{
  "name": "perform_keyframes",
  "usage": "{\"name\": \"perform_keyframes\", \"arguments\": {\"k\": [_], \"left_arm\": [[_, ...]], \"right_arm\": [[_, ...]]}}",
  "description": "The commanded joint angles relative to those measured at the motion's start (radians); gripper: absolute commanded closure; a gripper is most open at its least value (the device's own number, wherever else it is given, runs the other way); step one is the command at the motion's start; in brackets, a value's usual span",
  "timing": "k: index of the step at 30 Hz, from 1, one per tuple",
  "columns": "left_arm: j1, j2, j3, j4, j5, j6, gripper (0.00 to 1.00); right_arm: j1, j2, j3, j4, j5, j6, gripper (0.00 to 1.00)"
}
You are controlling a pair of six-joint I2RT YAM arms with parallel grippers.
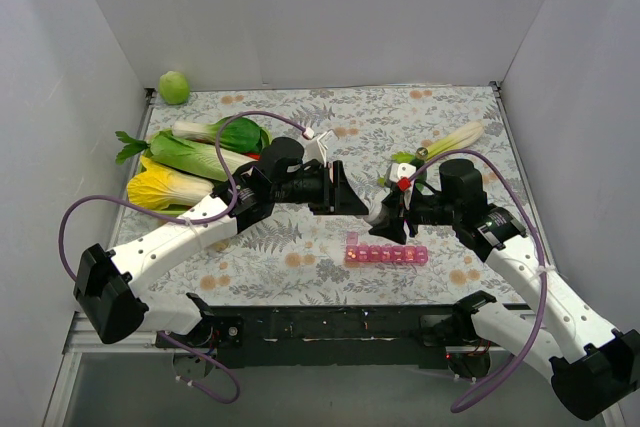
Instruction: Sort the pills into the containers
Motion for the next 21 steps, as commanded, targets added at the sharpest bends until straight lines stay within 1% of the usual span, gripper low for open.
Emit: {"name": "perform_keyframes", "arguments": {"k": [1,12,15,21], "left_arm": [[-0.004,-0.001,0.007,0.048,-0.039,-0.007,0.82],[-0.004,-0.005,0.007,0.039,-0.09,-0.01,0.82],[-0.004,0.006,0.013,0.038,-0.052,-0.006,0.82],[-0.004,0.029,0.016,0.039,0.097,0.025,0.83]], "right_arm": [[0.01,-0.017,0.03,0.029,-0.043,0.015,0.99],[0.012,-0.025,0.028,0.026,-0.048,0.024,0.99],[0.012,-0.023,0.03,0.026,-0.048,0.023,0.99],[0.012,-0.017,0.042,0.02,-0.04,0.001,0.99]]}}
